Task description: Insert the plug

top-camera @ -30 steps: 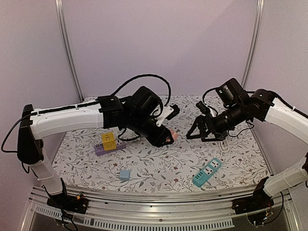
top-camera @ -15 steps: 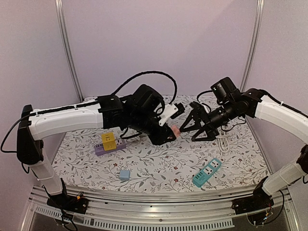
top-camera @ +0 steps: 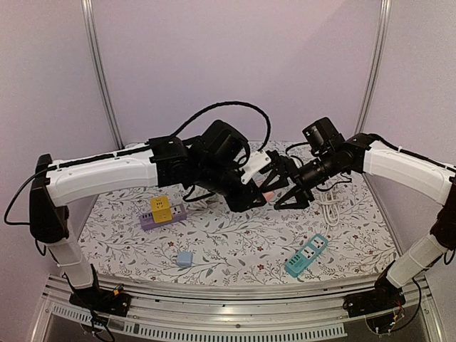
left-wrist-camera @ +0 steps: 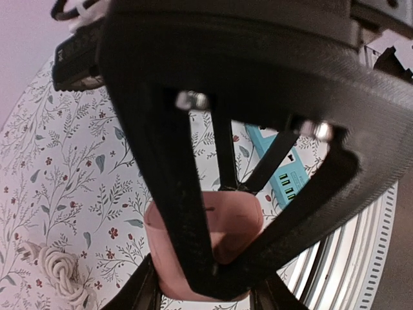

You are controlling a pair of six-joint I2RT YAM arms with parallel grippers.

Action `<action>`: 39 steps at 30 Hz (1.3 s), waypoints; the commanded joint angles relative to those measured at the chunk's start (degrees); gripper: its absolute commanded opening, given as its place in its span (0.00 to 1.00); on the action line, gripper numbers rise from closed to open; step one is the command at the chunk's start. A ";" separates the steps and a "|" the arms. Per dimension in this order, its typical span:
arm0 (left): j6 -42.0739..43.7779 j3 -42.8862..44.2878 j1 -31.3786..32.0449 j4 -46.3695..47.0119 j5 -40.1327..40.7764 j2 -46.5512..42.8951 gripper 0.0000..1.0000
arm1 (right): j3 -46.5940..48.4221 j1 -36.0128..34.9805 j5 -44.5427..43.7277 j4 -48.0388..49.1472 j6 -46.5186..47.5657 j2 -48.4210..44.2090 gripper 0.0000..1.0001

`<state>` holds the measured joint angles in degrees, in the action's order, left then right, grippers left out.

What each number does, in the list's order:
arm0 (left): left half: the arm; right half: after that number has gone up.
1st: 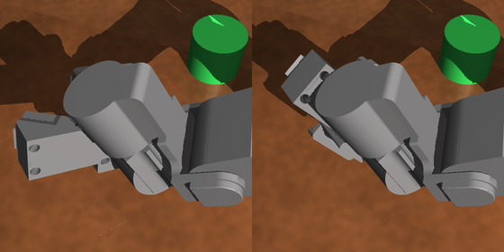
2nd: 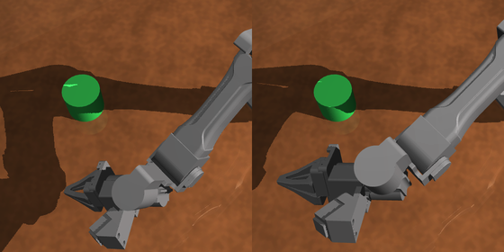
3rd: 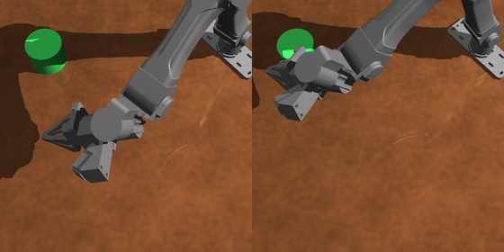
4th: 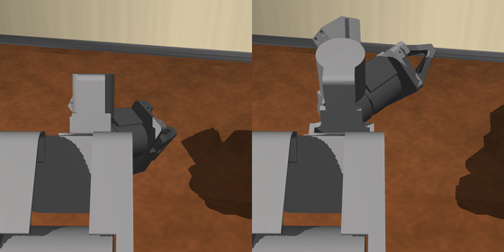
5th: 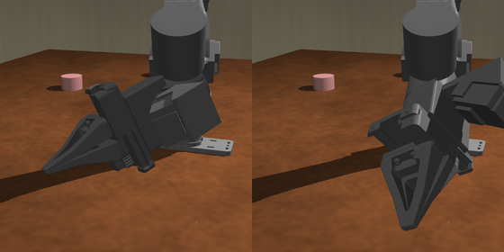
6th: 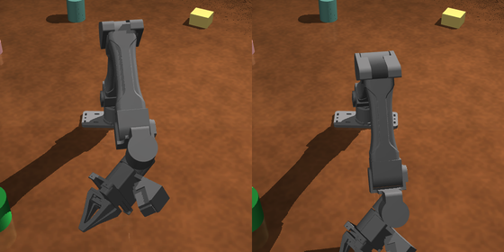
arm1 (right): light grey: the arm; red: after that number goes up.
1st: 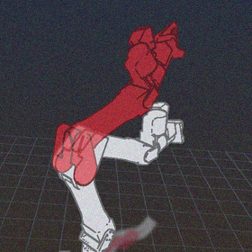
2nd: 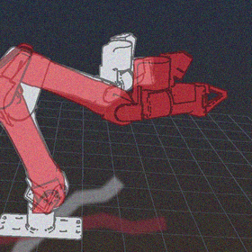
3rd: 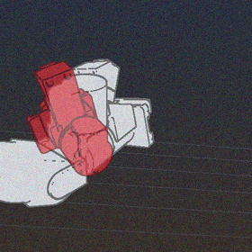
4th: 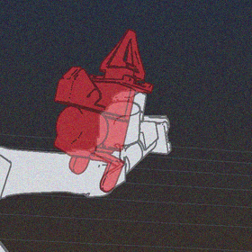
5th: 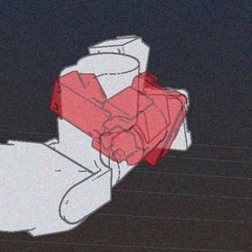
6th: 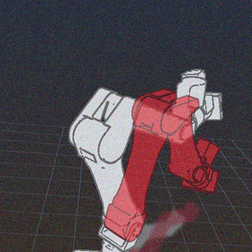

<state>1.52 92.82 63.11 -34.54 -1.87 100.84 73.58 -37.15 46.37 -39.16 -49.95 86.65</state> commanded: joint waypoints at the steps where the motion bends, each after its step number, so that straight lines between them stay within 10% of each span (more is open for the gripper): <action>1: 2.28 2.72 1.22 -1.89 -1.14 2.03 0.00 | 1.82 0.12 0.44 -3.69 0.51 1.69 0.75; 25: 2.00 6.59 1.22 -2.01 -7.82 6.75 0.14 | 1.33 0.08 0.05 -8.43 3.82 1.96 0.15; 30: 1.05 5.71 1.22 -1.14 -7.59 6.23 0.45 | 1.43 0.13 -1.18 -8.77 3.66 1.29 0.00; 33: 0.68 4.86 1.16 -0.84 -6.80 5.51 0.98 | 1.88 0.12 -2.91 -9.51 3.55 0.70 0.00; 39: -1.32 -2.73 0.43 4.32 -4.54 -1.04 1.00 | 2.76 0.58 -8.16 -12.84 3.37 -0.71 0.00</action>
<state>1.69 94.08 63.61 -33.85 -7.46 104.90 74.72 -37.10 42.94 -48.99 -46.26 88.01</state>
